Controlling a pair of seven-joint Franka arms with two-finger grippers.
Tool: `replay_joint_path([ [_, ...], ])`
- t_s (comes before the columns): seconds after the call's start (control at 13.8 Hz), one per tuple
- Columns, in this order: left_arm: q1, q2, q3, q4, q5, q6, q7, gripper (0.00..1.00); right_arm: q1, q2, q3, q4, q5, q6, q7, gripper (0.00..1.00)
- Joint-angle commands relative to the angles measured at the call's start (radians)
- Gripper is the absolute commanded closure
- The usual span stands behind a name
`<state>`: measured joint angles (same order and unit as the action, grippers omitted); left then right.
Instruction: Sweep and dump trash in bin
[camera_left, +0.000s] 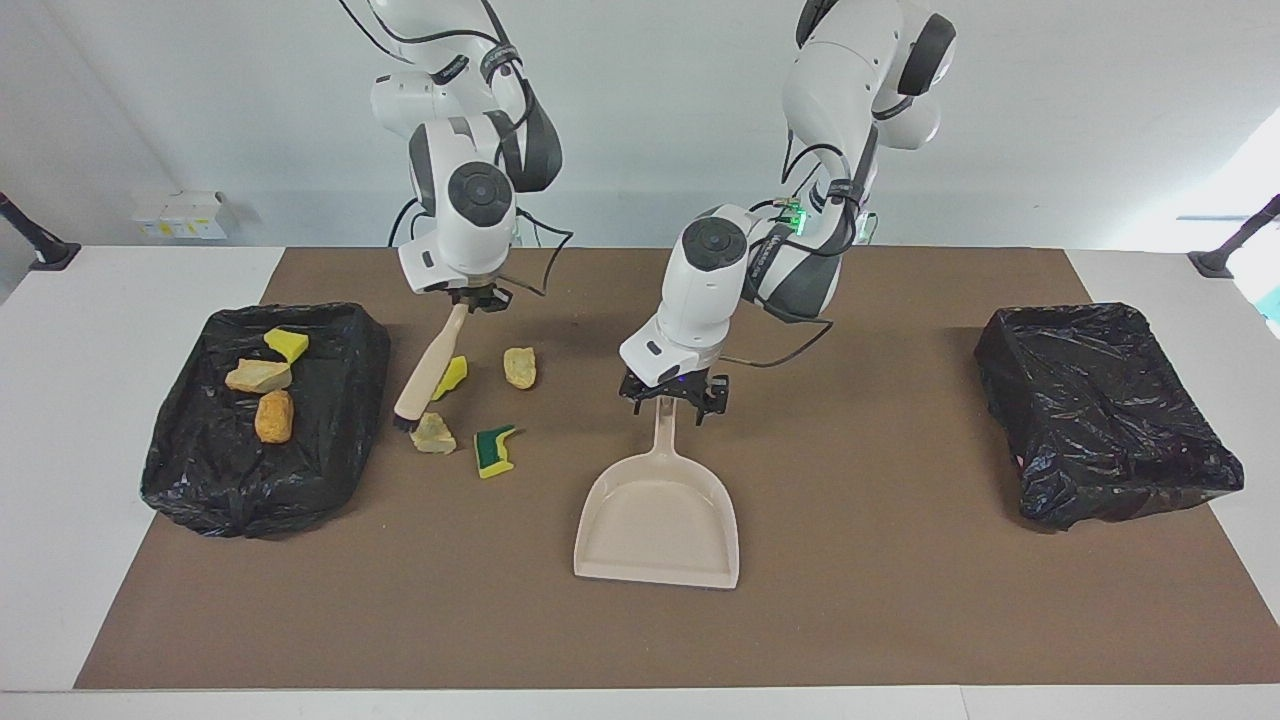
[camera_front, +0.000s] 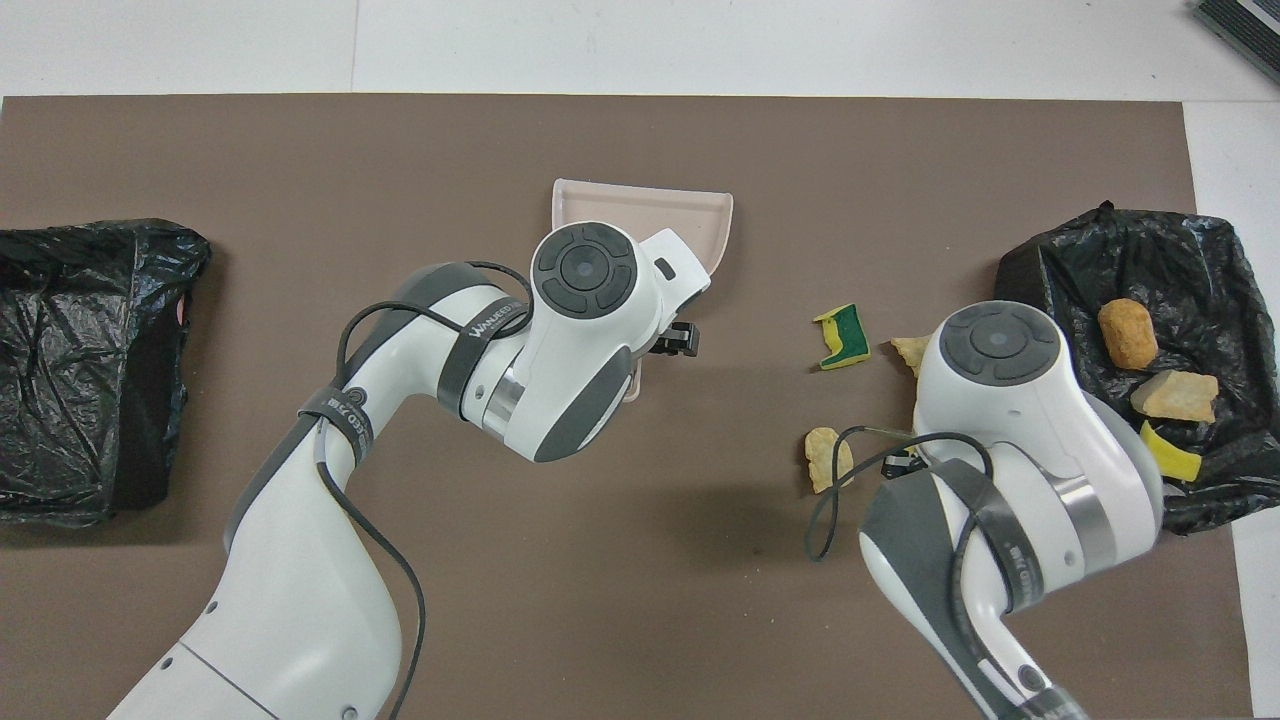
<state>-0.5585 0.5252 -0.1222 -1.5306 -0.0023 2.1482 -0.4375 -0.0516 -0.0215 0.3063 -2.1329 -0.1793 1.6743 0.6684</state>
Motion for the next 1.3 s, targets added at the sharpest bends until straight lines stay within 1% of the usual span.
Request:
replay_joint_path([
  [0.0,-0.009,-0.011,0.016,-0.002,0.022,-0.007,-0.015,0.00,-0.028,-0.058,0.020,-0.076,0.004,-0.010,-0.018,1.00],
  [0.07,-0.011,-0.013,0.016,-0.002,0.022,-0.031,-0.017,0.00,-0.030,-0.067,0.020,-0.108,0.009,-0.007,-0.016,1.00],
  [0.14,-0.012,-0.017,0.018,0.000,0.024,-0.075,-0.017,0.00,-0.039,-0.081,0.019,-0.145,0.042,0.008,-0.018,1.00],
  [0.22,-0.012,-0.025,0.018,0.003,0.033,-0.103,-0.017,0.05,-0.043,-0.084,0.019,-0.162,0.088,0.021,-0.023,1.00],
  [0.29,-0.012,-0.030,0.018,0.006,0.036,-0.128,-0.017,0.29,-0.051,-0.081,0.019,-0.170,0.112,0.031,-0.023,1.00],
  [0.43,-0.011,-0.030,0.015,0.003,0.035,-0.136,-0.017,0.90,-0.039,-0.072,0.020,-0.180,0.141,0.103,-0.042,1.00],
  [0.51,-0.011,-0.030,0.015,0.003,0.031,-0.130,-0.017,1.00,-0.034,-0.064,0.022,-0.173,0.165,0.119,-0.077,1.00],
  [0.58,-0.011,-0.030,0.015,0.004,0.038,-0.125,-0.015,1.00,-0.021,-0.049,0.023,-0.161,0.193,0.149,-0.101,1.00],
  [0.72,0.003,-0.042,0.013,0.004,0.039,-0.125,-0.004,1.00,0.028,0.006,0.023,-0.119,0.210,0.186,-0.107,1.00],
  [0.87,0.021,-0.066,0.015,0.003,0.036,-0.131,0.035,1.00,0.053,0.046,0.026,-0.066,0.254,0.188,-0.131,1.00],
  [0.94,0.032,-0.082,0.016,-0.002,0.035,-0.137,0.066,1.00,0.087,0.054,0.027,-0.046,0.259,0.183,-0.142,1.00],
  [1.08,0.058,-0.128,0.022,-0.002,0.036,-0.190,0.132,1.00,0.114,0.074,0.027,0.003,0.267,0.151,-0.141,1.00],
  [1.23,0.080,-0.158,0.027,-0.002,0.038,-0.253,0.270,1.00,0.119,0.097,0.025,0.082,0.264,0.061,-0.142,1.00],
])
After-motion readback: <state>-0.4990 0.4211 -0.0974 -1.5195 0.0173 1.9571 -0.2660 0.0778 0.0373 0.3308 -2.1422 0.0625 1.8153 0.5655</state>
